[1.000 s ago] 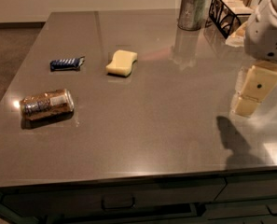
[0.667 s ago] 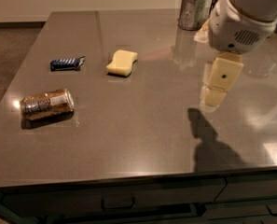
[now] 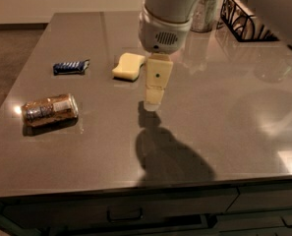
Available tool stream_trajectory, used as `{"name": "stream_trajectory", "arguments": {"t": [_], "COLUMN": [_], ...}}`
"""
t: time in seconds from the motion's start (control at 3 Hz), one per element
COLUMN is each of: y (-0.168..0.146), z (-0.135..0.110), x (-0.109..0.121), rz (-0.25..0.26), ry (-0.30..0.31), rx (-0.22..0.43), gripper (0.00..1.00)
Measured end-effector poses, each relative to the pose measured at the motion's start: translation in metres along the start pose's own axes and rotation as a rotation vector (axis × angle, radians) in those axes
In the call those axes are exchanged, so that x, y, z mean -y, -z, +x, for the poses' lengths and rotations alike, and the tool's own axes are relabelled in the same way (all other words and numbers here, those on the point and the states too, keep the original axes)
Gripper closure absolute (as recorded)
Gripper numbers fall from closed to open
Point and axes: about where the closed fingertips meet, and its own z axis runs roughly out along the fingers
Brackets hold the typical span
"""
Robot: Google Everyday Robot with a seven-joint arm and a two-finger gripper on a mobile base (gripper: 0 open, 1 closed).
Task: Place orange can upright
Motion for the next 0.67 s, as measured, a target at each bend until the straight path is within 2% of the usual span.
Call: {"name": "stream_trajectory", "arguments": {"t": [0.33,0.67], "y": [-0.024,-0.054], "z": [-0.049,-0.109], "x": [0.007,0.01], "rz": [-0.004,-0.026], "ry": [0.063,0.141], "rx": [-0.019,-0.055], "gripper": [0.0,0.0]}}
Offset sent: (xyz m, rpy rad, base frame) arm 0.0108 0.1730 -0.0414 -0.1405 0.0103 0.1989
